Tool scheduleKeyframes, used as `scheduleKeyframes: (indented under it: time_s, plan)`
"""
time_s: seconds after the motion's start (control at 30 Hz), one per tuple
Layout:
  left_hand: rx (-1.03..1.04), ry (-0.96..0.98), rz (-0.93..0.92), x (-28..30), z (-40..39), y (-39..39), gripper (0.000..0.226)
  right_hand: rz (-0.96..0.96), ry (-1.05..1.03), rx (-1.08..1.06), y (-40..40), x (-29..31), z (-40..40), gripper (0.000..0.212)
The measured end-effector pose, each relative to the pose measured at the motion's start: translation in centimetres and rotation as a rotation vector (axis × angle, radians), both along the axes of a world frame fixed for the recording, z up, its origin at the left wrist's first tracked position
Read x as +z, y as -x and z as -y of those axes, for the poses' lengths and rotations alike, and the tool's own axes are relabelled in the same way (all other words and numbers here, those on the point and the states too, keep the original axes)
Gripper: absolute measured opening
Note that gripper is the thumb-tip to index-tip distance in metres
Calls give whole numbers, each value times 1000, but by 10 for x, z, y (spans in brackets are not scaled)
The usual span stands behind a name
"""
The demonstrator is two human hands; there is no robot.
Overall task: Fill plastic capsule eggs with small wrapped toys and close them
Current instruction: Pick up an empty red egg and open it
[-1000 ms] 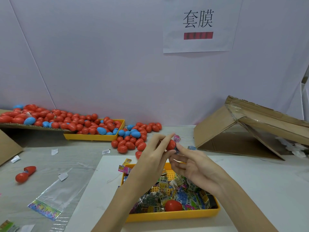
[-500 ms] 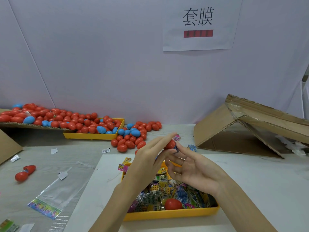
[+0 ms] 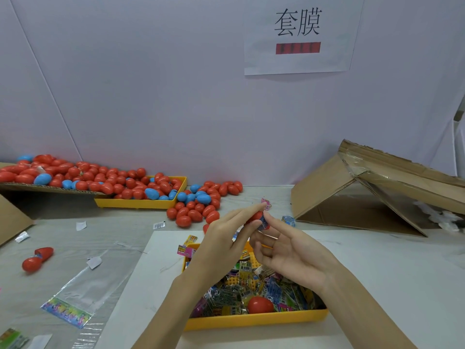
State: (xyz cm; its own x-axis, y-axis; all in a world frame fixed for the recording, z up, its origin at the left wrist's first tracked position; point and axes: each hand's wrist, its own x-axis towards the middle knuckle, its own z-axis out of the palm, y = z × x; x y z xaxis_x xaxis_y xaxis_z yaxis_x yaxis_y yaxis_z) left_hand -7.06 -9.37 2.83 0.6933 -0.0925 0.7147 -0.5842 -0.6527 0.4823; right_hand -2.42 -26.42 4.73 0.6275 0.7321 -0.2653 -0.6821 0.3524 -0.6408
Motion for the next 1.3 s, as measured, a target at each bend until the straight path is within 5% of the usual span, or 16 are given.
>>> scheduleKeyframes:
  time_s: [0.4,0.57,0.77,0.97,1.3]
  plan:
    - [-89,194,-85,5,6,4,40,52,-58,-48,0,2,1,39]
    - [-145,306,-161,6,2,3,41,338,36,-105,1,0,0,35]
    - [-197,351,-227,6,-7,1,42,454,10,-208,5,-4,-8,33]
    - [-186,556,-321,9,-6,1,38,1225,476,-549,2,-11,-5,33]
    - [-112,823,-315,9,0,3,21,1289,447,-571,5,-15,-8,34]
